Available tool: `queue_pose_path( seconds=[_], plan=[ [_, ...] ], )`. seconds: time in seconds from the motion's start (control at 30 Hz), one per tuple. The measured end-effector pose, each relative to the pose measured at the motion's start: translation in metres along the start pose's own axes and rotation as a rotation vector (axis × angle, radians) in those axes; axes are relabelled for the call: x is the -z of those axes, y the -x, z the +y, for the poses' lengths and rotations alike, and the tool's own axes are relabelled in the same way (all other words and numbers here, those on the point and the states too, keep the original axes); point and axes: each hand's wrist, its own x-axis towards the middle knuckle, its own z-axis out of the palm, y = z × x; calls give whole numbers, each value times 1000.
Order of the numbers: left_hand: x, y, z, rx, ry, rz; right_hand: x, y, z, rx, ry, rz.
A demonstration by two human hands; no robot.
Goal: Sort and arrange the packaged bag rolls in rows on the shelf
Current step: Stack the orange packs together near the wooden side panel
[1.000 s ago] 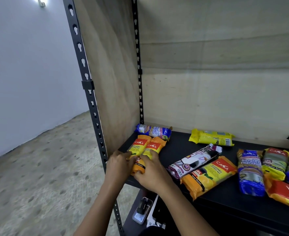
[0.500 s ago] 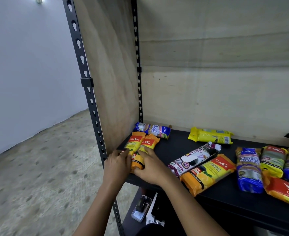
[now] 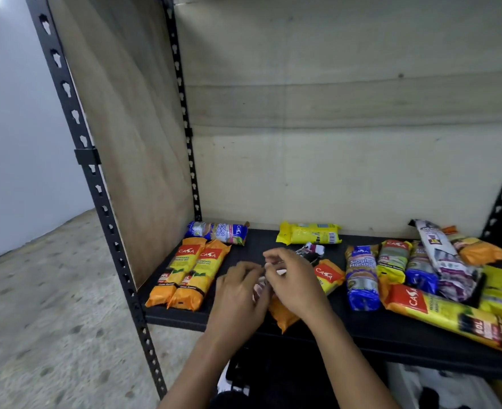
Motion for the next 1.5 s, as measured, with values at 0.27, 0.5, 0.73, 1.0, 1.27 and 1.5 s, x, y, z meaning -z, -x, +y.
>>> queue_pose_path(
  seconds=[0.27,0.5,0.73,1.0,1.27,1.5],
  plan=[
    [-33,-6,41,-136,26,-165,79,46,54,-67,200,164],
    [-50,-12,66,-83,-133,-287,121,84,71,7,194,325],
    [-58,-20,65,-53,-237,-340,168,108,102,-145,524,274],
    [-49,-29,61,-69,-233,-462,196,121,123,-395,821,-5],
    [-51,-24,55,-65,-85,-375,216,112,115,-366,903,-38],
    [-41,-19,54,-14,78,-228,232,105,87,-232,836,127]
  ],
)
